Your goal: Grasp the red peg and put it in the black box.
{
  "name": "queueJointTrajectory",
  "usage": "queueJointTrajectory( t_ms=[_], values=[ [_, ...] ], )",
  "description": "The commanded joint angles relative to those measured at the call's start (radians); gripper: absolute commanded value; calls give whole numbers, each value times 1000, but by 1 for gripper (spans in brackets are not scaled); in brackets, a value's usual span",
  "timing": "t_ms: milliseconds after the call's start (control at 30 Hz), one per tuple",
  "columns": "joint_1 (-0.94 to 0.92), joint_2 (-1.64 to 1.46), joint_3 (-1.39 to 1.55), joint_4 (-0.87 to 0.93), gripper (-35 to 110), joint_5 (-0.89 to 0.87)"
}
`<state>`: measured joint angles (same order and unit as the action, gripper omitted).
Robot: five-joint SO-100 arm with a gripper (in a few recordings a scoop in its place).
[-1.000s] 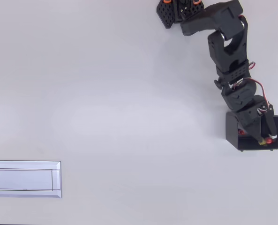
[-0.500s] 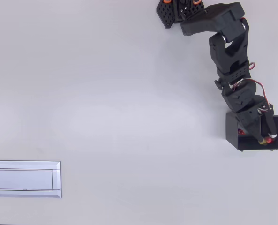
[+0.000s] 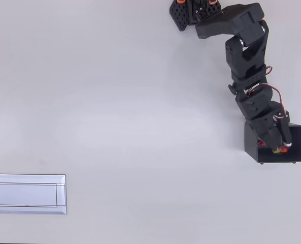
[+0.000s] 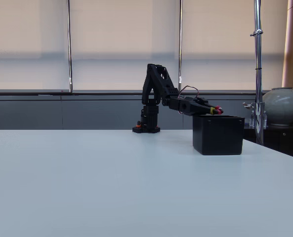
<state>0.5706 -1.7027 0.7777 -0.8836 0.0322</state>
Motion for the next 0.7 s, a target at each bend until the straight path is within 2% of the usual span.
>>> queueJointTrajectory(
  t_ms=[0, 500, 667],
  values=[
    [0, 66, 23, -46, 19, 12],
    [-11, 140, -15, -44, 19, 26],
    [-26, 273, -83, 2, 1, 60]
  ],
)
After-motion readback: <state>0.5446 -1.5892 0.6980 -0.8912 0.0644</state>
